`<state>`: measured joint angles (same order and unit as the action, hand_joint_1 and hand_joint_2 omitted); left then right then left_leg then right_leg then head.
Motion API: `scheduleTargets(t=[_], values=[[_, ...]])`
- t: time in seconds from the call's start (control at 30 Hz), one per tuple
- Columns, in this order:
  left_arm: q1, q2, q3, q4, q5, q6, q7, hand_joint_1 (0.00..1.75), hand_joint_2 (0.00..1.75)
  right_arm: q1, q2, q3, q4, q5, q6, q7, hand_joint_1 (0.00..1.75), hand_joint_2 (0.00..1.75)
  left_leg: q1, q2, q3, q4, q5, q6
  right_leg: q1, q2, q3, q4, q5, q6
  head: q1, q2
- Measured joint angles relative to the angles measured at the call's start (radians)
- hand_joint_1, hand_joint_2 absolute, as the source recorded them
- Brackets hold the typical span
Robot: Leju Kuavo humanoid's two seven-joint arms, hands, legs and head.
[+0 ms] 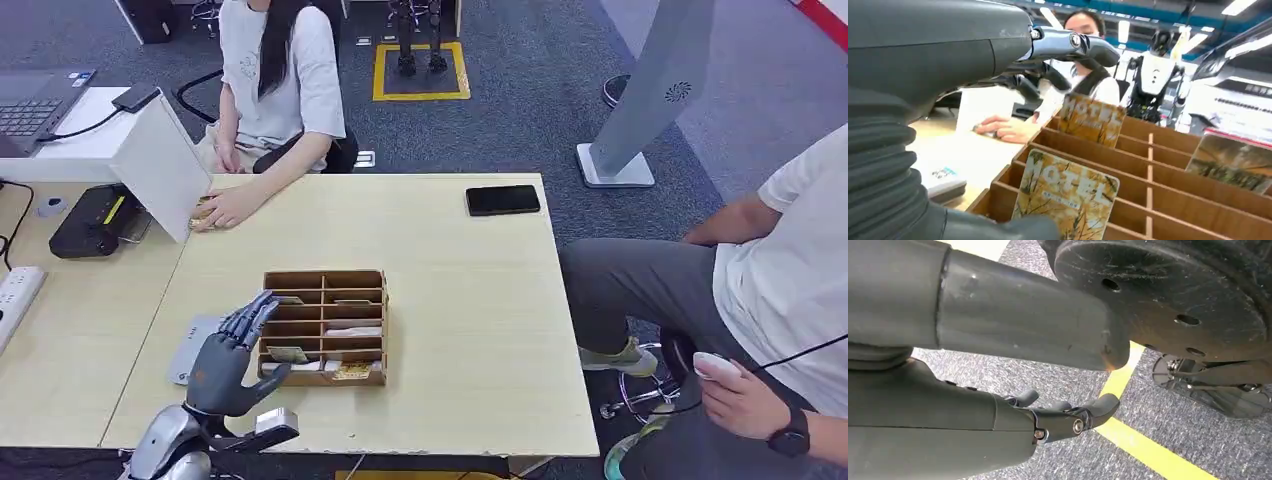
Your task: Pass the card to the sensor for recognition and then transmit it.
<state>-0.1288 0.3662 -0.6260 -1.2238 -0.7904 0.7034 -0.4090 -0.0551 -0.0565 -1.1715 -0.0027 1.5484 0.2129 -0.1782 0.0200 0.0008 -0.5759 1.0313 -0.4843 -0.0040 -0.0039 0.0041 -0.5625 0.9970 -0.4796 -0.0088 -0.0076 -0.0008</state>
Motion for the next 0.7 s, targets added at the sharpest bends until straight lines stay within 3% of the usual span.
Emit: scheduleTargets(t=[0.07, 0.2, 0.37, 0.7], values=[[0.004, -0.006, 0.007, -0.003, 0.004, 0.002, -0.036, 0.0, 1.75, 0.001, 0.0, 0.0, 0.0, 0.0, 0.0, -0.003, 0.0, 0.0, 0.0, 0.0, 0.0, 0.0, 0.0, 0.0, 0.0, 0.0, 0.0, 0.0, 0.0, 0.0, 0.0, 0.0], [0.04, -0.062, 0.076, -0.031, 0.075, 0.003, -0.106, 0.0, 1.75, 0.009, 0.0, 0.0, 0.0, 0.0, -0.003, -0.014, 0.0, 0.0, 0.0, 0.0, 0.0, 0.0, 0.0, 0.0, 0.0, 0.0, 0.0, 0.0, 0.0, 0.0, 0.0, 0.0], [0.049, -0.099, 0.139, -0.065, 0.091, 0.003, -0.101, 0.0, 1.75, 0.014, 0.0, 0.0, 0.0, 0.0, -0.01, -0.017, 0.0, 0.0, 0.0, 0.0, 0.0, 0.0, 0.0, 0.0, 0.0, 0.0, 0.0, 0.0, 0.0, 0.0, 0.0, 0.0], [0.058, -0.11, 0.164, -0.079, 0.082, 0.002, -0.101, 0.0, 1.75, 0.016, 0.0, 0.0, 0.0, 0.0, -0.01, -0.016, 0.0, 0.0, 0.0, 0.0, 0.0, 0.0, 0.0, 0.0, 0.0, 0.0, 0.0, 0.0, 0.0, 0.0, 0.0, 0.0]])
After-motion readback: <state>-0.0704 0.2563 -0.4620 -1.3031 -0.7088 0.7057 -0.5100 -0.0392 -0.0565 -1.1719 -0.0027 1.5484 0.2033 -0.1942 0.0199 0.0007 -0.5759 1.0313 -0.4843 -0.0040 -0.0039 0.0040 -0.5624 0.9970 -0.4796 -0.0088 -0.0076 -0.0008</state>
